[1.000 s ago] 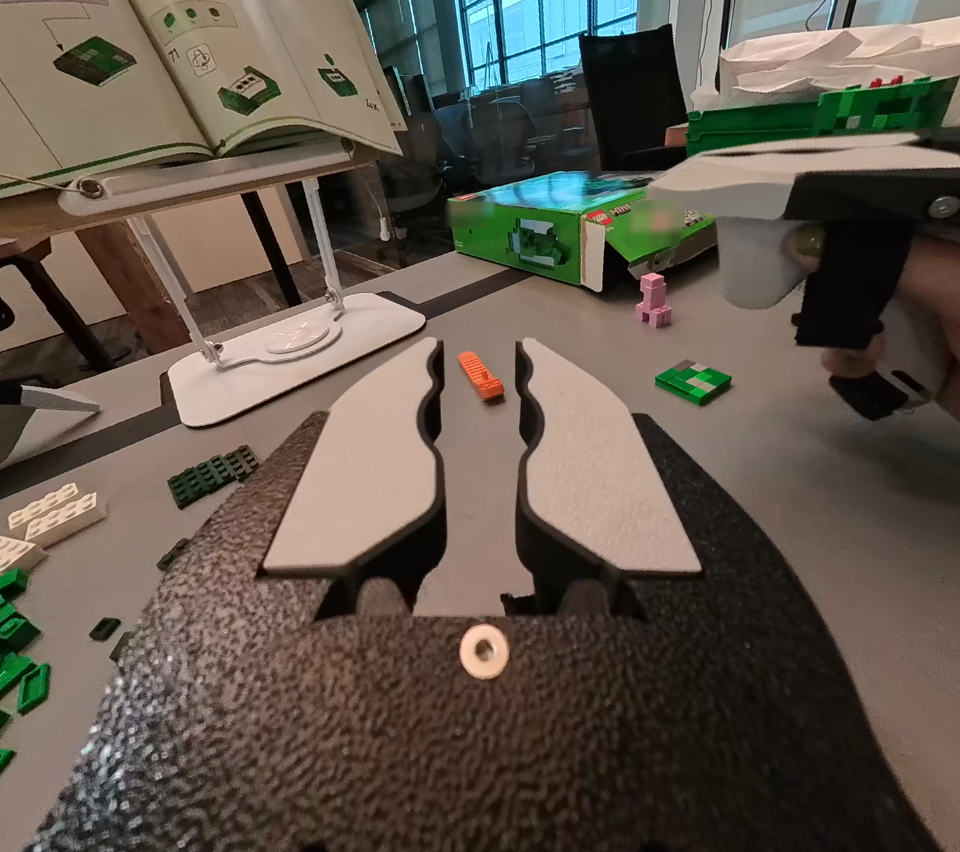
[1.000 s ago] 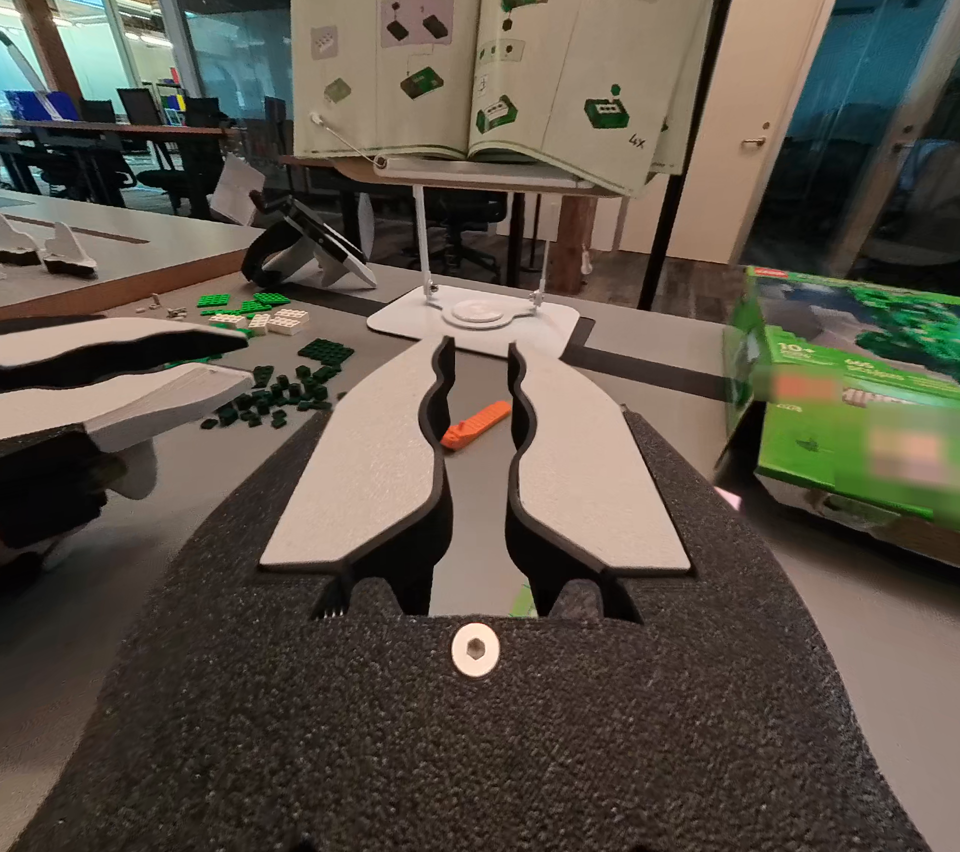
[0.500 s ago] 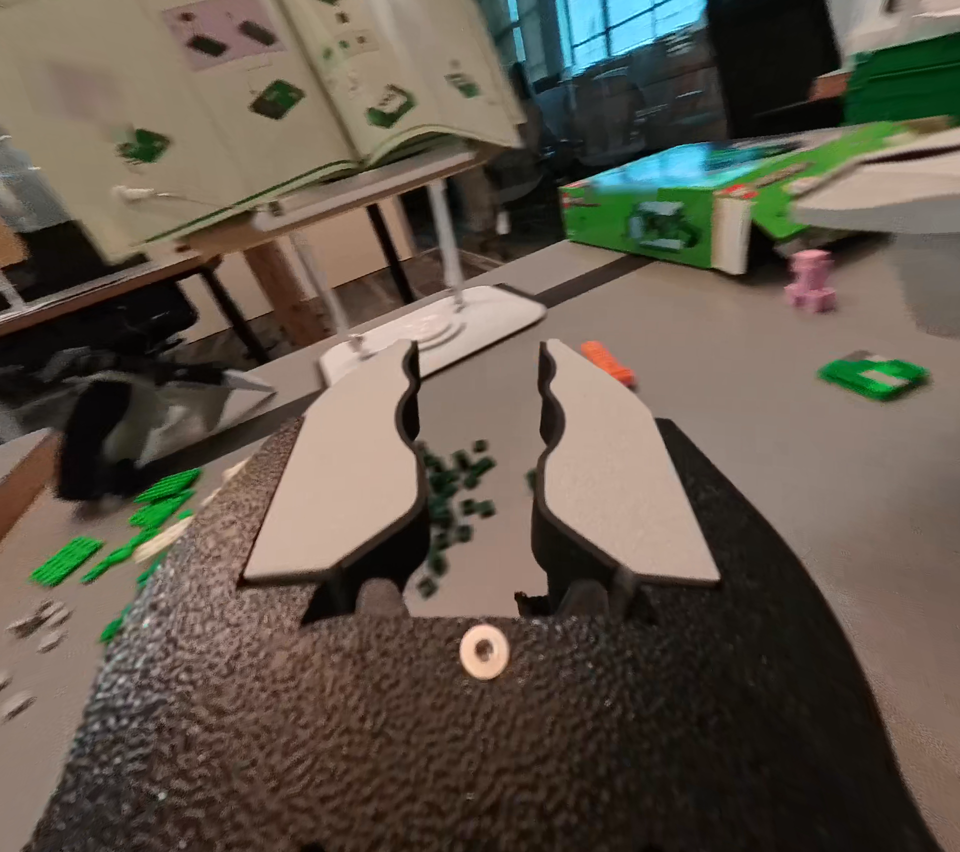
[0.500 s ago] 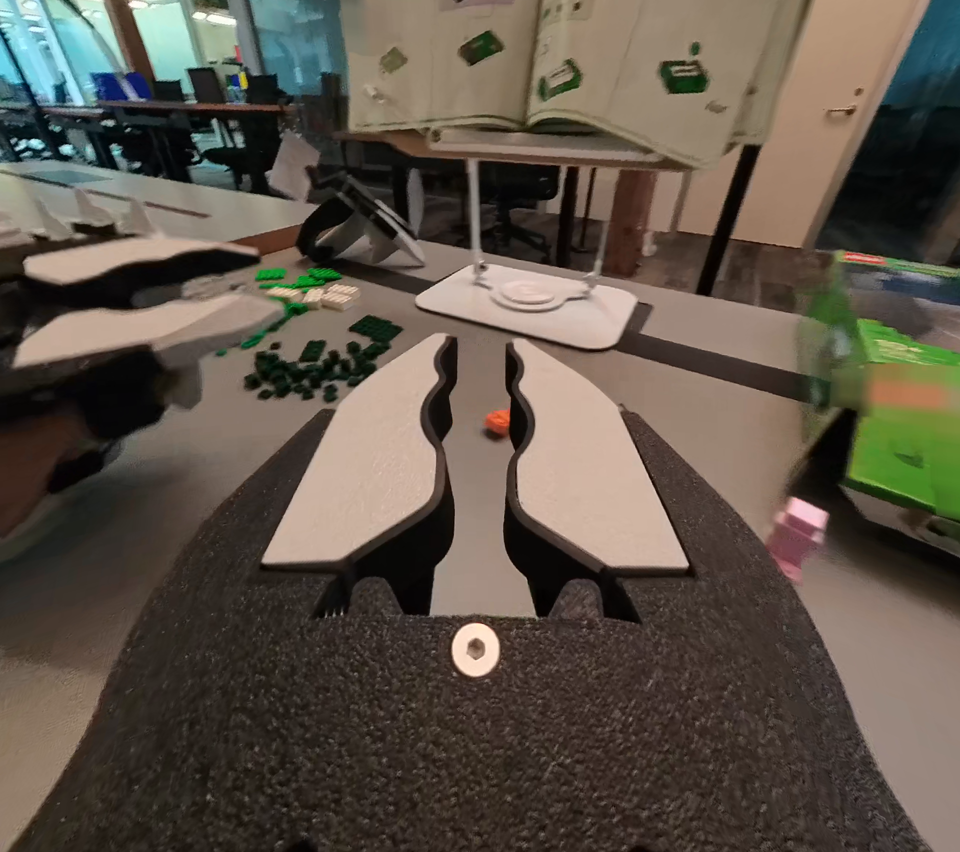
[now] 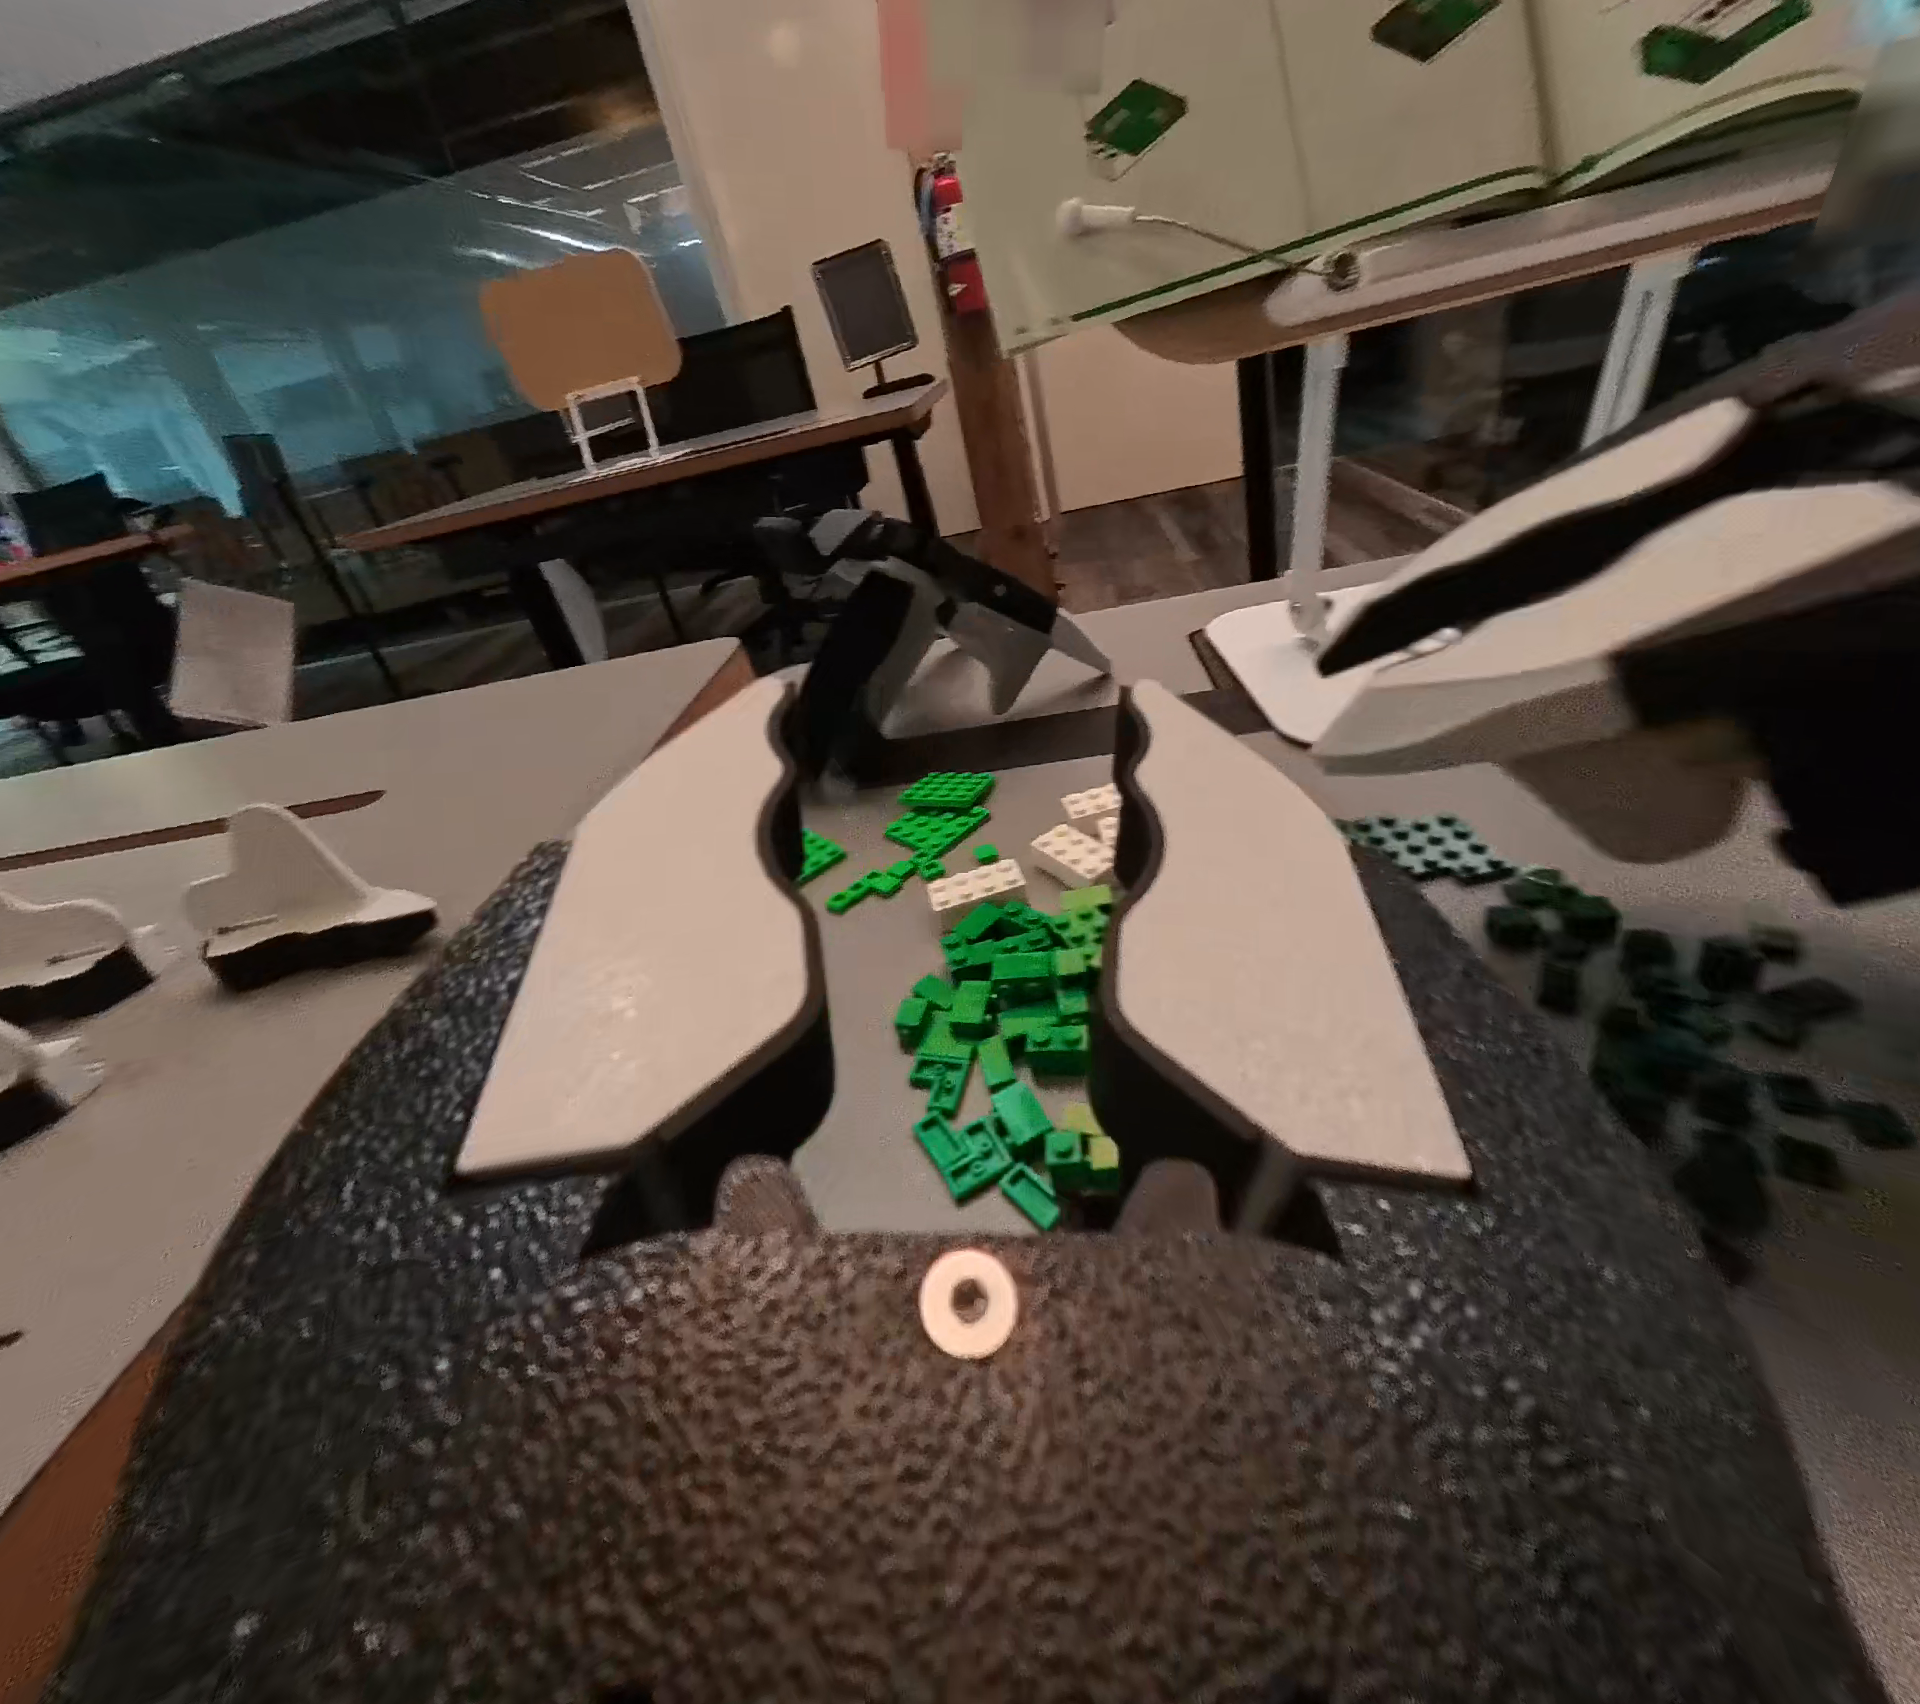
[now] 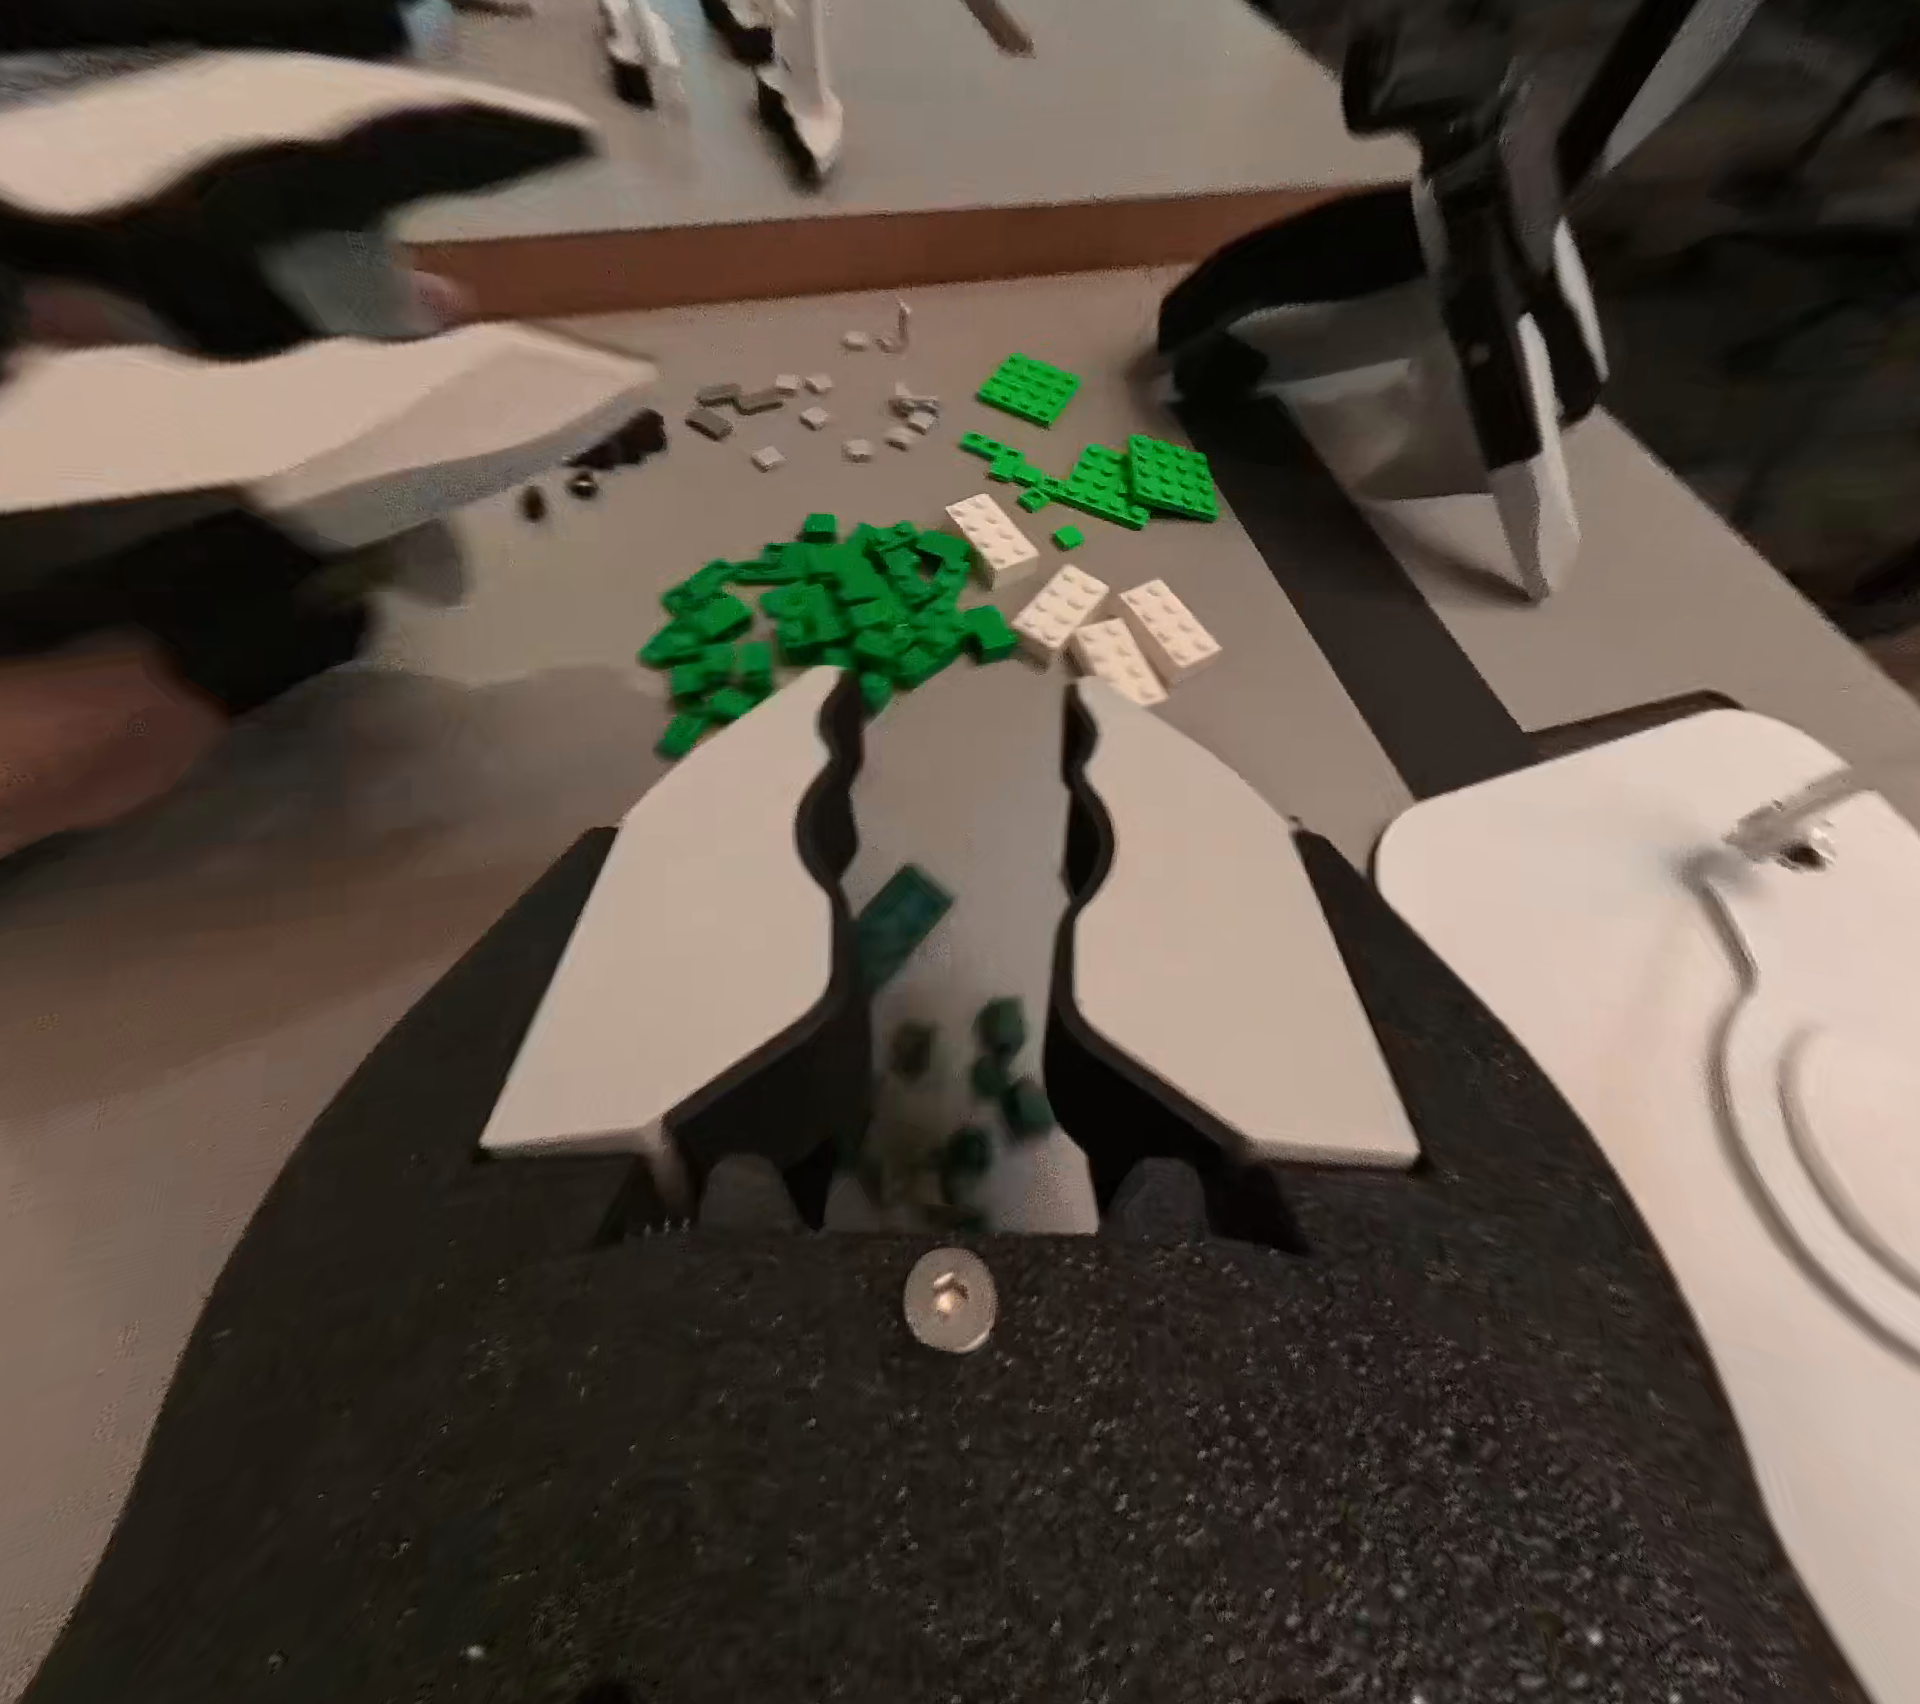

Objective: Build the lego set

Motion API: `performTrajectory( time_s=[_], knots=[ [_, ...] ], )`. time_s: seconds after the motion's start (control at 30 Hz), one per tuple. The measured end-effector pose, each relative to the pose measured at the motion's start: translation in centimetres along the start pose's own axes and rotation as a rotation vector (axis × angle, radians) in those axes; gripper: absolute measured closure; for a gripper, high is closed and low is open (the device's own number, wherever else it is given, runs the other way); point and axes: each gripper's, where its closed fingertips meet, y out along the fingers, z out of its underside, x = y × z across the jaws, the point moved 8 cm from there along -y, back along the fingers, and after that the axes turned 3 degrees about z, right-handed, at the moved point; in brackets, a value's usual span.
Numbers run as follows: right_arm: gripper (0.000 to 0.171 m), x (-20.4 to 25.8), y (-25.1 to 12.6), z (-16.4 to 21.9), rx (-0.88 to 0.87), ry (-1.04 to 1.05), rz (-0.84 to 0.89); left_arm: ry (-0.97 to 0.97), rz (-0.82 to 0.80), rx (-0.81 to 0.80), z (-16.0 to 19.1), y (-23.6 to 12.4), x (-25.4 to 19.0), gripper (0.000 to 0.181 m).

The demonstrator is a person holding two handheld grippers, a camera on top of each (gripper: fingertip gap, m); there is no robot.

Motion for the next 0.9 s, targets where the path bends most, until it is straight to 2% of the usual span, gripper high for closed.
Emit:
performTrajectory(
  time_s=[0.03,0.07,0.17,0.3,0.43,0.53,0.6,0.63,0.77,0.9],
  knots=[
    [0.125,-1.1,1.6,-0.1,0.039,0.019,-0.006,0.002,-0.010,0.010,0.1,0.1,0.3,0.121],
    [0.124,-1.9,3.0,0.0,0.080,0.029,-0.035,-0.002,0.000,0.028,0.2,0.2,0.4,0.120],
    [0.130,-3.8,5.9,0.5,0.208,-0.004,-0.059,-0.024,0.044,0.098,0.7,0.6,0.6,0.118],
    [0.141,-4.4,7.8,0.6,0.309,-0.062,-0.099,-0.127,0.111,0.134,1.2,1.0,0.5,0.120],
    [0.131,-4.5,8.9,1.4,0.406,-0.102,-0.120,-0.242,0.156,0.158,1.4,1.1,1.1,0.124],
    [0.136,-4.9,9.4,1.7,0.413,-0.121,-0.091,-0.281,0.140,0.134,1.2,1.0,1.9,0.126],
    [0.153,-4.9,9.5,1.6,0.412,-0.108,-0.103,-0.307,0.143,0.122,1.2,0.9,2.2,0.127],
    [0.154,-4.9,9.6,1.6,0.413,-0.106,-0.098,-0.316,0.144,0.119,1.2,0.9,2.3,0.128],
    [0.154,-3.9,7.6,1.2,0.396,-0.075,-0.113,-0.346,0.186,0.081,1.0,0.8,2.0,0.131],
    [0.154,-1.6,0.4,1.0,0.299,-0.044,-0.088,-0.336,0.292,0.029,0.4,0.8,0.5,0.132]
  ],
)
